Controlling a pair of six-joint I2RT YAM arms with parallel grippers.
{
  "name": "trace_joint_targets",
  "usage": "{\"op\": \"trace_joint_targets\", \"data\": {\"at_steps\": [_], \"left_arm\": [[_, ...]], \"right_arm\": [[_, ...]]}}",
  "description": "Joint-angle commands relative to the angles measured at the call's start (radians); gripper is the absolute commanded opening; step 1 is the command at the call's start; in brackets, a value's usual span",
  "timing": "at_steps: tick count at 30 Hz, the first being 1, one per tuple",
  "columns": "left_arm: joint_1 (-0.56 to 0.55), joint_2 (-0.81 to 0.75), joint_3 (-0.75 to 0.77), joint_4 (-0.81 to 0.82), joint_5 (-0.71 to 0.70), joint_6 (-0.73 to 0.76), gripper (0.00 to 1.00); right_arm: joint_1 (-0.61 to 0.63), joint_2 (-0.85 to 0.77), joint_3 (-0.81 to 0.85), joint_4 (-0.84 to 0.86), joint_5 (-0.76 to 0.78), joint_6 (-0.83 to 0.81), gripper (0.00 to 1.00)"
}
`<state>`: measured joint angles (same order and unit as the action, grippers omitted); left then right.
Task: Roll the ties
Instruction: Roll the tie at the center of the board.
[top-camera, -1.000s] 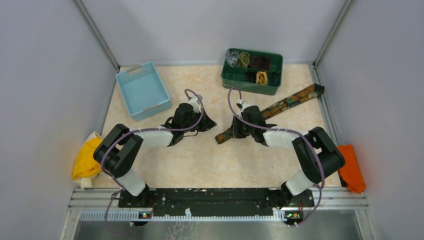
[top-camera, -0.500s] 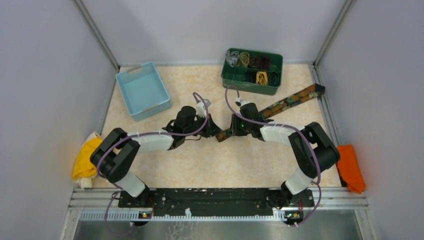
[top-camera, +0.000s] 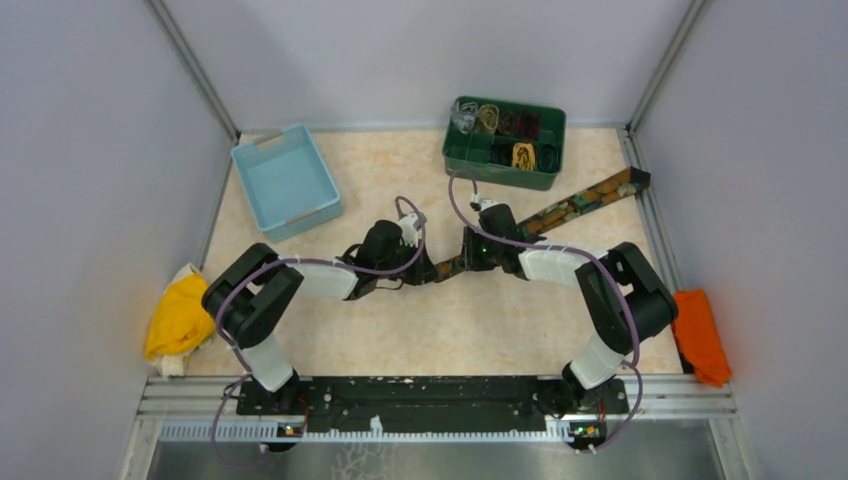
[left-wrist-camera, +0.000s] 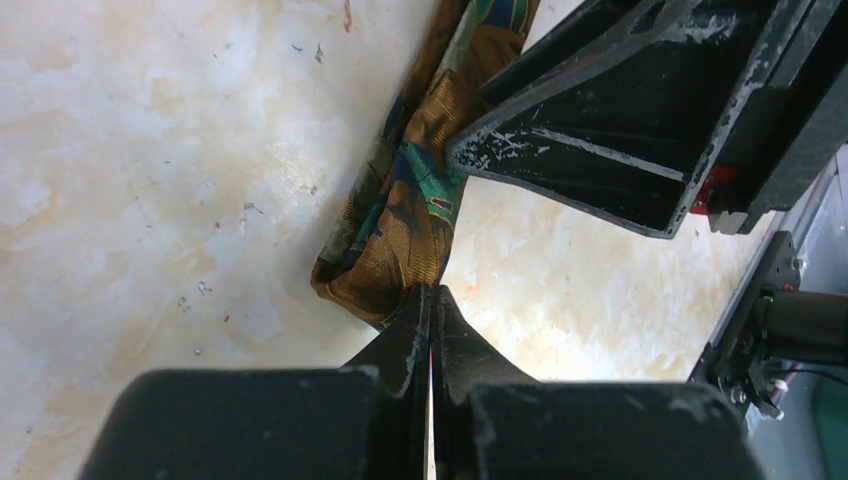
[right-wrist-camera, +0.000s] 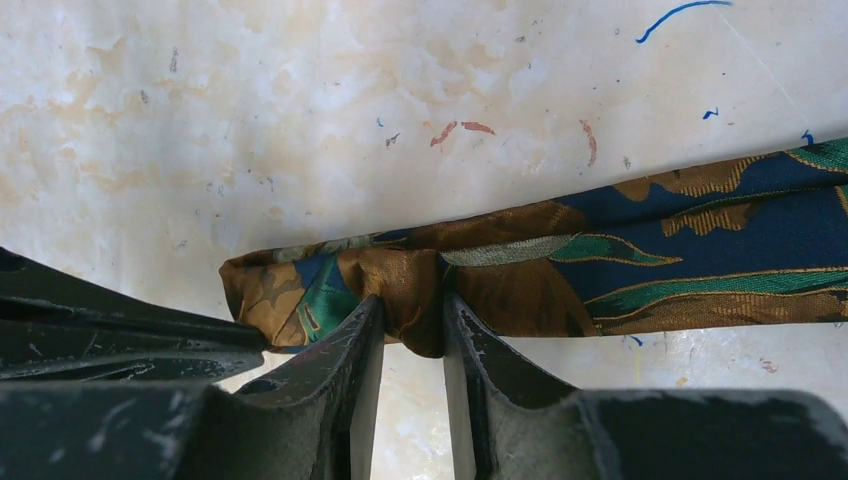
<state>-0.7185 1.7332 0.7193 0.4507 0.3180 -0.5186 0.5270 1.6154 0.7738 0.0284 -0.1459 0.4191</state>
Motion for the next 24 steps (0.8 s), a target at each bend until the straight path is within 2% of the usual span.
{"op": "trace_joint_targets", "data": {"at_steps": [1,5,11,13,17,20,24], "left_arm": [[-0.007,0.028,0.007,0.035,-0.058,0.021,0.0],[-0.008,0.077,0.02,-0.014,-0.076,-0.003,0.0],[-0.009,0.143,0.007,0.006,-0.059,-0.032,0.0],[-0.009,0.148,0.007,0.009,-0.057,-0.032,0.0],[-0.009,0.127,0.014,-0.008,-0.058,-0.026,0.0],[-0.009,0.09,0.025,-0.035,-0.033,-0.024,0.0],[-0.009,-0.032,0.038,-0.077,0.007,-0.025,0.0]], "right_arm": [[-0.003,0.011,0.024,0.004,0.0,-0.016,0.28],[-0.002,-0.016,0.03,-0.012,0.004,-0.023,0.3],[0.003,-0.119,0.06,-0.1,0.049,-0.056,0.46],[0.007,-0.146,0.072,-0.117,0.041,-0.059,0.47],[0.033,-0.172,0.084,-0.132,0.04,-0.055,0.46],[0.04,-0.188,0.081,-0.122,0.041,-0.047,0.4],[0.047,-0.189,0.079,-0.135,0.034,-0.051,0.36]]}}
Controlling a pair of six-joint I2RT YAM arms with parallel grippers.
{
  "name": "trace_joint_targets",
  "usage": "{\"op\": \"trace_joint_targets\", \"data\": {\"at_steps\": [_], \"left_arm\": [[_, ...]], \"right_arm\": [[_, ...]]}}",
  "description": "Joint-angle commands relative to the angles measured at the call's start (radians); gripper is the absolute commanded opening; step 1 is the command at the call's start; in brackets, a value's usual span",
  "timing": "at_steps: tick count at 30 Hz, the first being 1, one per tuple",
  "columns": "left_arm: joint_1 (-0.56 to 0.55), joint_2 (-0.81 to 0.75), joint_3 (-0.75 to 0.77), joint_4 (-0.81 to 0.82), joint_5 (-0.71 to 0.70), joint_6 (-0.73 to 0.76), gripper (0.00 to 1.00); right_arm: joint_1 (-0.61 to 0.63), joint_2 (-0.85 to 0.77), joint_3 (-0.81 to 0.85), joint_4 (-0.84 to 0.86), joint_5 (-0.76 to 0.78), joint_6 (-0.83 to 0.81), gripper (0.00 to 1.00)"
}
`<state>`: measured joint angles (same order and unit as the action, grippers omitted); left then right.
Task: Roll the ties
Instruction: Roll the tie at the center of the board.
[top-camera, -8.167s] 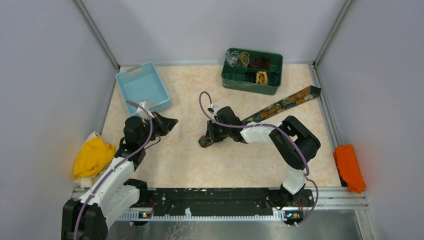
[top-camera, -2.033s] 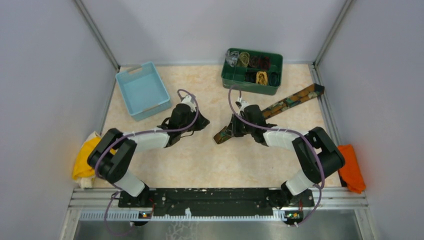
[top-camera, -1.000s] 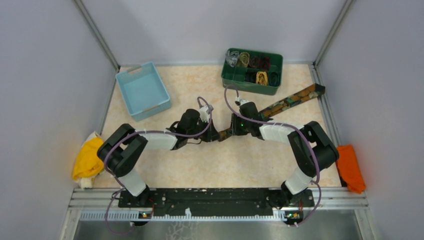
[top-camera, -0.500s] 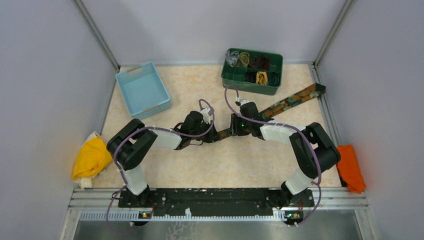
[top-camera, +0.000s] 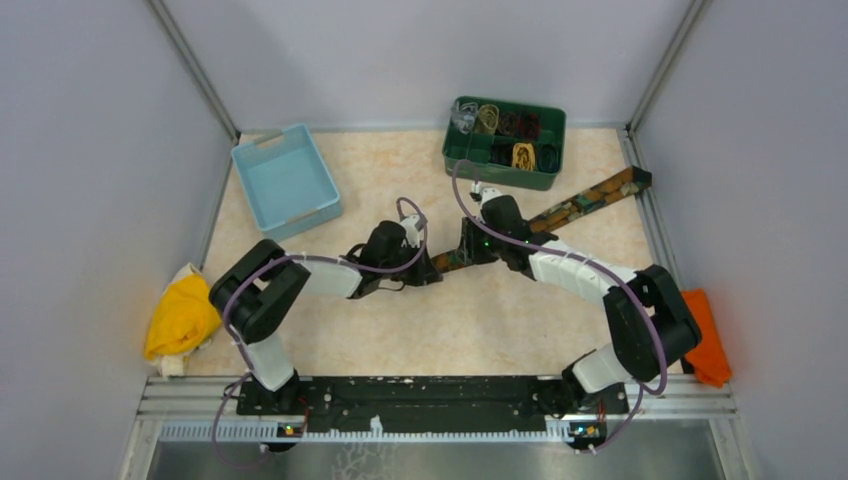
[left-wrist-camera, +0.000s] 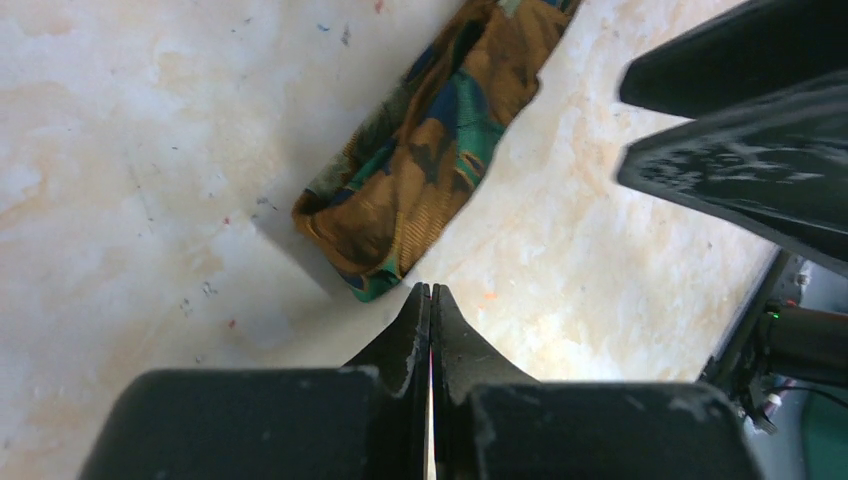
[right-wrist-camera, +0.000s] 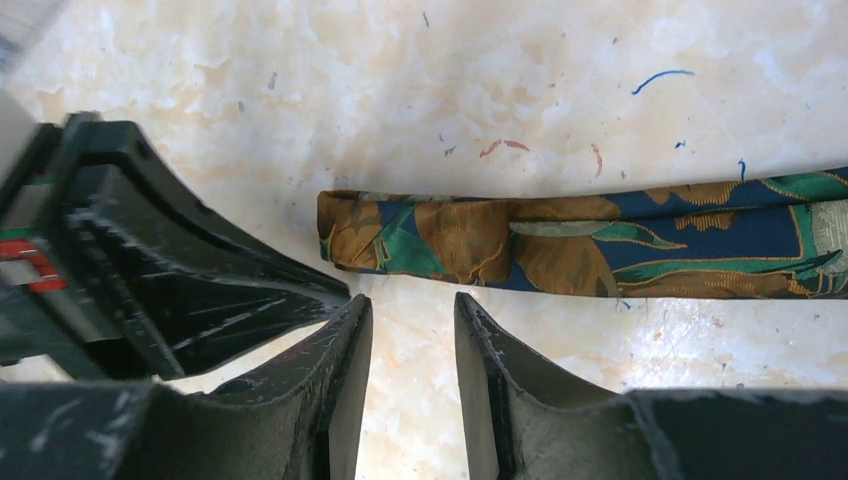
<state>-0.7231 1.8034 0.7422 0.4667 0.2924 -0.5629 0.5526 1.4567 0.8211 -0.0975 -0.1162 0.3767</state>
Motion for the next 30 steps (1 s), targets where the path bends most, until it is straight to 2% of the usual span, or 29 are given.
{"op": "trace_joint_targets", "data": {"at_steps": [1,5,7,10,13,16,21,30], "left_arm": [[-0.004,-0.135,0.022,-0.121,0.024,0.021,0.0],[-0.003,-0.256,0.026,-0.19,-0.075,0.043,0.0],[0.002,-0.272,0.034,-0.205,-0.181,0.031,0.0],[0.04,-0.189,0.092,-0.197,-0.206,0.063,0.0],[0.071,-0.049,0.19,-0.186,-0.179,0.117,0.0],[0.093,0.062,0.257,-0.174,-0.141,0.144,0.0],[0.107,0.153,0.262,-0.115,-0.123,0.166,0.0],[0.106,0.183,0.214,-0.047,-0.017,0.145,0.0]], "right_arm": [[0.03,-0.031,0.031,-0.01,0.015,-0.014,0.36],[0.053,-0.015,0.043,-0.014,0.056,-0.019,0.34],[0.055,-0.007,0.049,-0.016,0.048,-0.009,0.2],[0.068,-0.007,0.028,-0.003,0.039,0.01,0.07],[0.079,-0.002,-0.004,0.013,0.037,0.028,0.01],[0.083,0.007,-0.05,0.072,0.005,0.061,0.0],[0.091,0.054,-0.114,0.211,-0.055,0.123,0.0],[0.093,0.175,-0.102,0.261,-0.029,0.126,0.0]]}}
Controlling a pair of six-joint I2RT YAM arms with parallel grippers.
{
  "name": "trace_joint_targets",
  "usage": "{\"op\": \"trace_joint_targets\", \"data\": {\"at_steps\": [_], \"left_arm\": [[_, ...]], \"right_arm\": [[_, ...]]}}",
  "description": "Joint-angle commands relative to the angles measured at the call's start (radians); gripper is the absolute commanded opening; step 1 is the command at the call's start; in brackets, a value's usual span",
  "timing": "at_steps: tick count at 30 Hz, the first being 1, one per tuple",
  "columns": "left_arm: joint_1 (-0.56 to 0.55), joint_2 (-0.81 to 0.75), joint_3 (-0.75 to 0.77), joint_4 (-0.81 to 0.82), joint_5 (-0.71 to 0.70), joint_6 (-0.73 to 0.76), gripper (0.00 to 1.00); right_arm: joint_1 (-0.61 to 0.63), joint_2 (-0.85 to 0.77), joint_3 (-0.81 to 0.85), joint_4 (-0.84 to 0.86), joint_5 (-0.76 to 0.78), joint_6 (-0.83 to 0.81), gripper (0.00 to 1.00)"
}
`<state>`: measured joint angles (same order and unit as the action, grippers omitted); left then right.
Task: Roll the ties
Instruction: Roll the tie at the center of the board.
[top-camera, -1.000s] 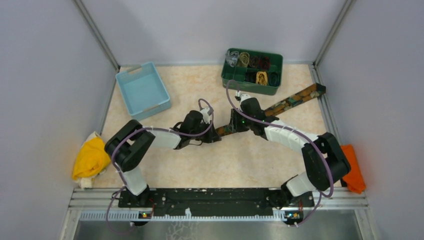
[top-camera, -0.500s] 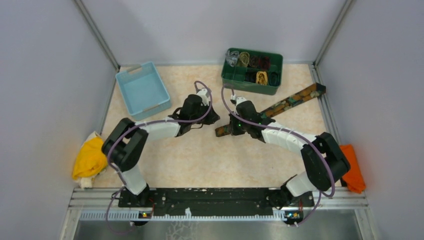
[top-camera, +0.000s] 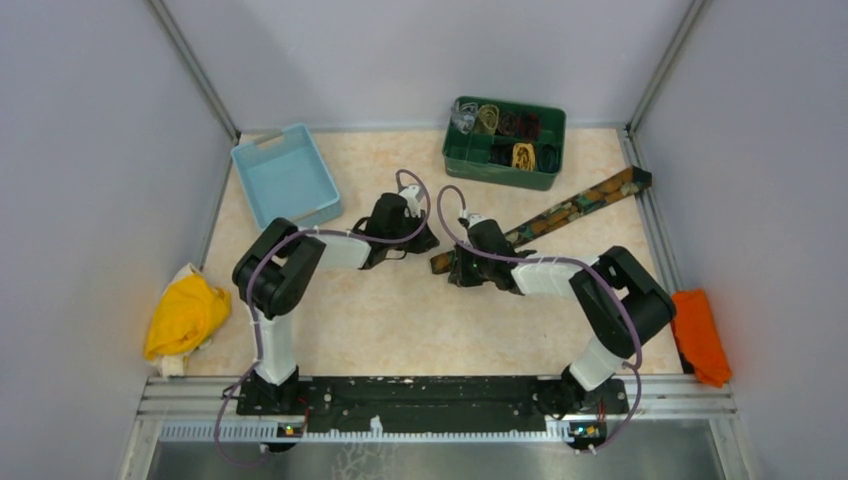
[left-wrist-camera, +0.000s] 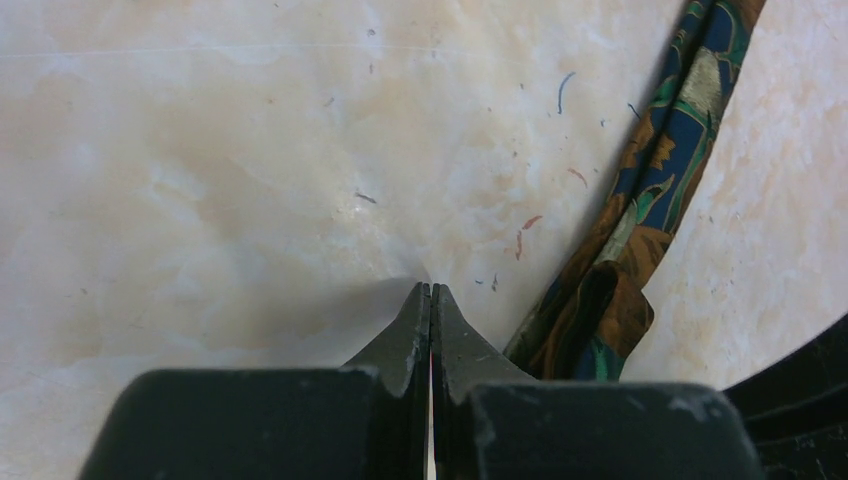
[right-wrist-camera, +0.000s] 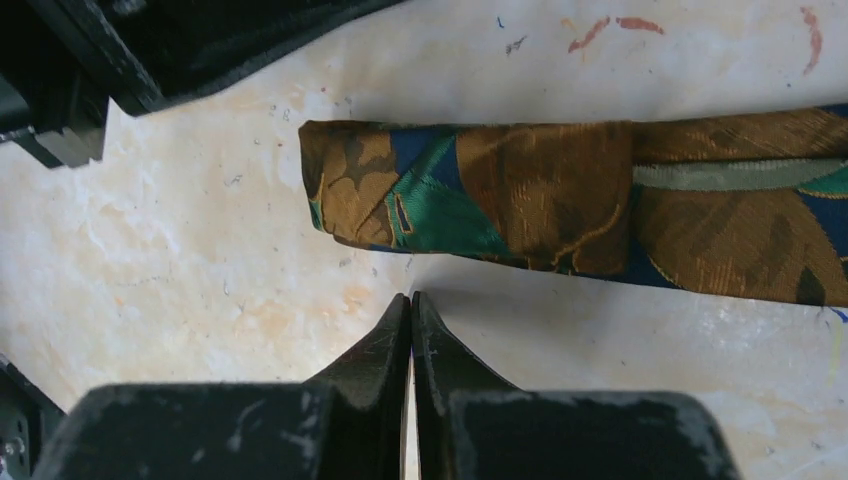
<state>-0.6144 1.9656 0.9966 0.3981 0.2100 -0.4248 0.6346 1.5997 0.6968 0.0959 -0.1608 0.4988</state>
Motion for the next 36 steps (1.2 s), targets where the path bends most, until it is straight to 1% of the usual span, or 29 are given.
{"op": "trace_joint_targets", "data": {"at_steps": [1,4,7,12,15,17,20,22,24,27,30,31,32,33,35,36], "left_arm": [[-0.003,0.014,-0.053,0.03,0.072,0.005,0.0],[-0.005,-0.006,-0.085,0.046,0.098,0.004,0.0],[-0.011,-0.014,-0.106,0.053,0.123,0.0,0.0],[-0.018,-0.026,-0.133,0.055,0.127,-0.005,0.0],[-0.018,-0.023,-0.128,0.028,0.077,-0.001,0.0],[-0.014,-0.024,-0.109,-0.016,0.004,0.002,0.0],[0.016,-0.044,-0.084,-0.086,-0.095,-0.03,0.0],[0.052,-0.081,-0.086,-0.125,-0.164,-0.075,0.0],[0.091,-0.145,-0.109,-0.156,-0.261,-0.139,0.0],[0.118,-0.302,-0.192,-0.192,-0.391,-0.211,0.0],[0.116,-0.524,-0.294,-0.248,-0.501,-0.265,0.0],[0.116,-0.591,-0.329,-0.255,-0.525,-0.275,0.0],[0.116,-0.658,-0.359,-0.261,-0.548,-0.279,0.0],[0.117,-0.717,-0.387,-0.269,-0.562,-0.283,0.0],[0.118,-0.823,-0.425,-0.282,-0.583,-0.268,0.0],[0.118,-0.863,-0.436,-0.299,-0.595,-0.26,0.0]], "right_arm": [[0.01,0.042,0.028,0.07,0.023,0.0,0.0],[0.01,0.071,0.056,0.064,0.048,-0.012,0.0],[0.011,0.094,0.091,0.054,0.041,-0.019,0.0],[0.011,0.082,0.089,0.051,0.034,-0.019,0.0],[0.01,0.063,0.084,0.033,0.031,-0.027,0.0],[0.019,0.028,0.086,0.0,0.038,-0.039,0.0],[0.053,-0.039,0.101,-0.084,0.098,-0.079,0.0],[0.082,-0.089,0.118,-0.169,0.153,-0.11,0.04],[0.119,-0.123,0.145,-0.227,0.24,-0.137,0.09],[0.177,-0.128,0.207,-0.308,0.372,-0.182,0.28],[0.233,-0.092,0.273,-0.351,0.467,-0.224,0.42],[0.249,-0.073,0.29,-0.353,0.483,-0.237,0.43],[0.258,-0.043,0.31,-0.357,0.497,-0.246,0.48],[0.262,-0.019,0.328,-0.361,0.513,-0.254,0.49],[0.268,0.032,0.373,-0.372,0.54,-0.266,0.55],[0.27,0.053,0.388,-0.372,0.555,-0.27,0.56]]}}
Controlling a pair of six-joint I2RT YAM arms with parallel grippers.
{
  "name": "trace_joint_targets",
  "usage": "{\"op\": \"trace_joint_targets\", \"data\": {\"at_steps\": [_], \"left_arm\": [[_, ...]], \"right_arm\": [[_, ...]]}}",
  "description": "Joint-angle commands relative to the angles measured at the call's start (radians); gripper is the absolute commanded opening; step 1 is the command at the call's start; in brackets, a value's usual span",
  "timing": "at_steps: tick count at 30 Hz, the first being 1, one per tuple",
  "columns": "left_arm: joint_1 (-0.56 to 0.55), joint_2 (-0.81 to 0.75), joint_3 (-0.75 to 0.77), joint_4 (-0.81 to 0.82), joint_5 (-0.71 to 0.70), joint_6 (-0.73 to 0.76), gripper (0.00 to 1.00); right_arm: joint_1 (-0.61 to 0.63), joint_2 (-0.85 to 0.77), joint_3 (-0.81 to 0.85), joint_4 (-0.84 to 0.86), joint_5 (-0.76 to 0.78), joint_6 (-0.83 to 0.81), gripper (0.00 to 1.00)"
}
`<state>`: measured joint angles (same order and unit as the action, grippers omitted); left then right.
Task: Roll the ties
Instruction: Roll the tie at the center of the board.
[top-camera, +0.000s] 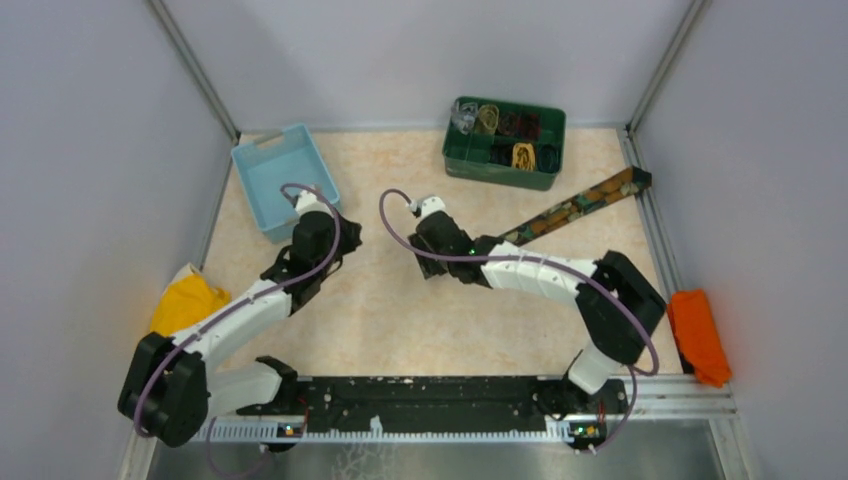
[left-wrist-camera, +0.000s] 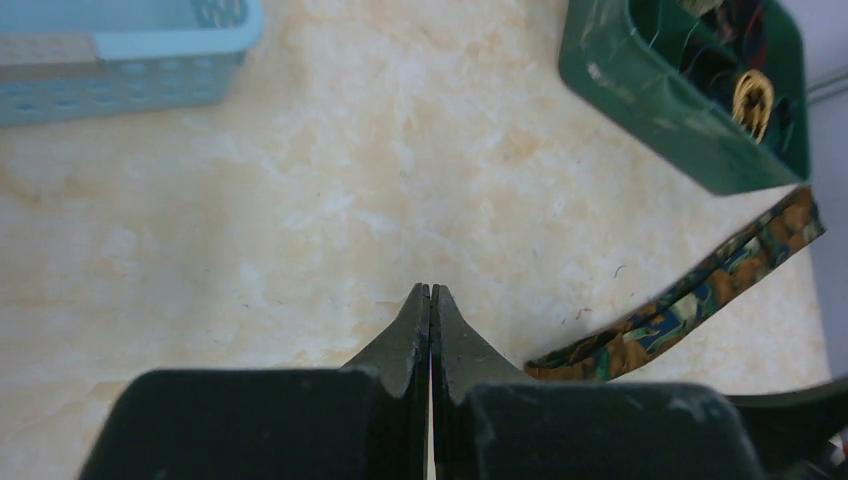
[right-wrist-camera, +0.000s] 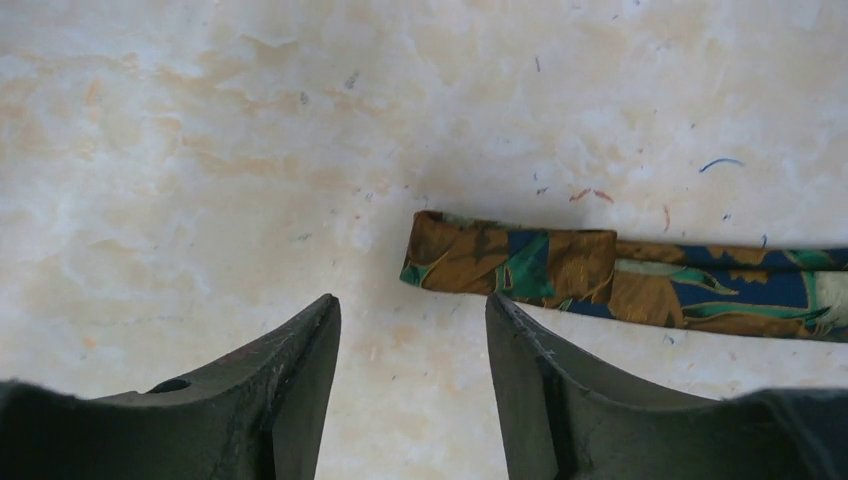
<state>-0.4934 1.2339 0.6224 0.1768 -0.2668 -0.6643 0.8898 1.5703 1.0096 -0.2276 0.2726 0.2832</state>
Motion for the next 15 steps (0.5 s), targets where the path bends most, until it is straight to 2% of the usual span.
{"op": "trace_joint_targets", "data": {"at_steps": [1,8,15], "left_arm": [[-0.003,-0.168,-0.07,-0.088,-0.126,-0.01,0.0],[-0.002,-0.297,-0.092,-0.152,-0.169,0.025,0.0],[0.0,-0.317,-0.095,-0.16,-0.199,0.037,0.0]], "right_arm": [[0.016,0.105,0.09,-0.052,0.13,-0.062,0.59],[0.017,0.226,0.16,-0.082,0.187,-0.066,0.62],[0.005,0.289,0.163,-0.053,0.132,-0.041,0.62]]}}
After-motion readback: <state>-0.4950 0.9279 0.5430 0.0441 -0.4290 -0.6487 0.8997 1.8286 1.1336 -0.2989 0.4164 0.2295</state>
